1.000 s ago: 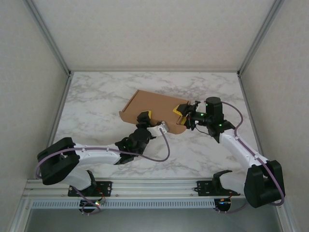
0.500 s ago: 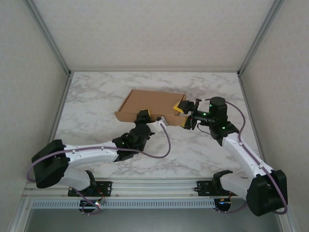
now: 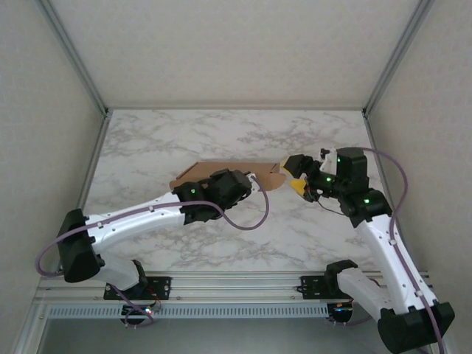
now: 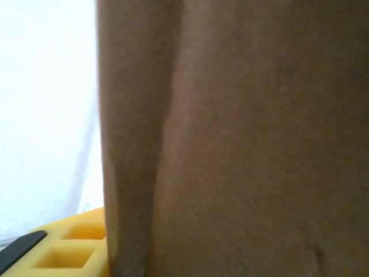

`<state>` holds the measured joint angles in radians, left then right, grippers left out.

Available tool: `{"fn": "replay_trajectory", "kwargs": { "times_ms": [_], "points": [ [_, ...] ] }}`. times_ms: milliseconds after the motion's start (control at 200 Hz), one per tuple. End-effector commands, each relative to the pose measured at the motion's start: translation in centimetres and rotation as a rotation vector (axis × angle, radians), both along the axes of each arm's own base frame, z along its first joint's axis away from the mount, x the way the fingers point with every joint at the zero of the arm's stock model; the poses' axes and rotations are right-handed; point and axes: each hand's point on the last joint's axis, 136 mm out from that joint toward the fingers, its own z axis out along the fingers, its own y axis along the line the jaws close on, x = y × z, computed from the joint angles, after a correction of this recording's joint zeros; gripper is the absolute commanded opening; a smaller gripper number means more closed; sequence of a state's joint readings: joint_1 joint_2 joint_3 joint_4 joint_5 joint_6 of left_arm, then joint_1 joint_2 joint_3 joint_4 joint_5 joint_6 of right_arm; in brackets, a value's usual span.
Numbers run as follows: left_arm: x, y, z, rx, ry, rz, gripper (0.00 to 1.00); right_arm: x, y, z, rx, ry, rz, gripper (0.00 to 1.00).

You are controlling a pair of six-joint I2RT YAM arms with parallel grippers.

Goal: Fold the paper box

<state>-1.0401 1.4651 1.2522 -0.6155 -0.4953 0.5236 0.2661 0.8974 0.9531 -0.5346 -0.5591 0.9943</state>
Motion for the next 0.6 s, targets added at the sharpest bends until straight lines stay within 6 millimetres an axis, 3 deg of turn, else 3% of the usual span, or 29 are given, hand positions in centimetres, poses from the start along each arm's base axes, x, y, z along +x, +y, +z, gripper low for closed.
{"fn": "replay_trajectory", "kwargs": {
  "times_ms": [0, 140, 285, 481, 596],
  "points": [
    [-4.1, 1.8, -3.9, 0.124, 0.281, 0.003, 0.36, -1.0, -3.7, -2.5, -0.273, -0.011, -0.064, 0.82],
    [-6.3, 0.7, -6.0, 0.147, 0.45, -0.048, 0.37, -0.7, -4.4, -2.4, -0.335, -0.061, -0.068, 0.81],
    [-7.2, -0.5, -8.3, 0.18, 0.559, -0.068, 0.43, -0.1, -3.0, -3.7, -0.316, -0.023, 0.009, 0.8],
    [-5.6, -2.7, -8.5, 0.156, 0.534, -0.078, 0.63, 0.4, -2.0, -4.7, -0.319, -0.022, 0.084, 0.8],
    [-3.8, -3.4, -6.8, 0.123, 0.441, -0.077, 0.67, 0.4, -1.5, -4.8, -0.315, -0.026, 0.116, 0.8]
  ]
}}
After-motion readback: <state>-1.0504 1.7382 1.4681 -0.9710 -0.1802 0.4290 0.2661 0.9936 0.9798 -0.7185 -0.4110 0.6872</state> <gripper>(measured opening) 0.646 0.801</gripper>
